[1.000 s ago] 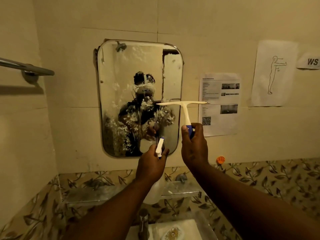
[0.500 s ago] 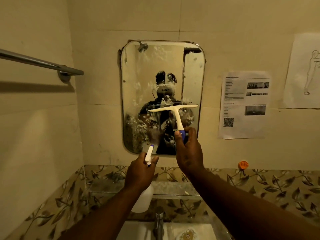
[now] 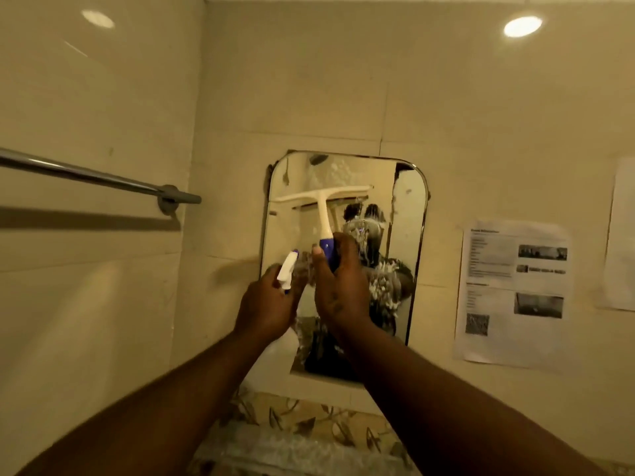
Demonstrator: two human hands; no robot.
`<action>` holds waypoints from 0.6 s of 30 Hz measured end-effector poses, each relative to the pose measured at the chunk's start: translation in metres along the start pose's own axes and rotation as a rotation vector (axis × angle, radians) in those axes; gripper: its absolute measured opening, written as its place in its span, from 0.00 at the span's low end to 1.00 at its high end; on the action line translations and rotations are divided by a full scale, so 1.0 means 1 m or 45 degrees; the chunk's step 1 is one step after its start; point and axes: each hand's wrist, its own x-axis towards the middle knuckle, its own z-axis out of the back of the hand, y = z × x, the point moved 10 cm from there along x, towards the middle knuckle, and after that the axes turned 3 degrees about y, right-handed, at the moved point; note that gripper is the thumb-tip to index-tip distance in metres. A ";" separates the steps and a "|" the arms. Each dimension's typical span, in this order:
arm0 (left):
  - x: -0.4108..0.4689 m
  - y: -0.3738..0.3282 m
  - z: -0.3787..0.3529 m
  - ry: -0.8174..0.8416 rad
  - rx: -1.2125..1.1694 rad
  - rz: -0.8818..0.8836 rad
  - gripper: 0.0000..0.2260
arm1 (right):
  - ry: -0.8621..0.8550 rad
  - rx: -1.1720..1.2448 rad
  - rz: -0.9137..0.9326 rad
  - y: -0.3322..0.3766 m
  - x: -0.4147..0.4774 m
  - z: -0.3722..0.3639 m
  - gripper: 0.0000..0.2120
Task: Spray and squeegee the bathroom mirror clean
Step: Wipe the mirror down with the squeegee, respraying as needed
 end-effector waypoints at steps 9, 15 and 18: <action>0.083 -0.059 0.043 -0.057 -0.134 -0.075 0.20 | -0.074 0.006 -0.048 0.046 0.078 -0.020 0.20; 0.117 -0.060 0.052 -0.017 -0.159 -0.126 0.22 | -0.117 0.027 -0.094 0.052 0.094 -0.037 0.24; 0.125 -0.062 0.052 0.006 -0.140 -0.137 0.23 | -0.136 -0.028 -0.100 0.052 0.103 -0.043 0.23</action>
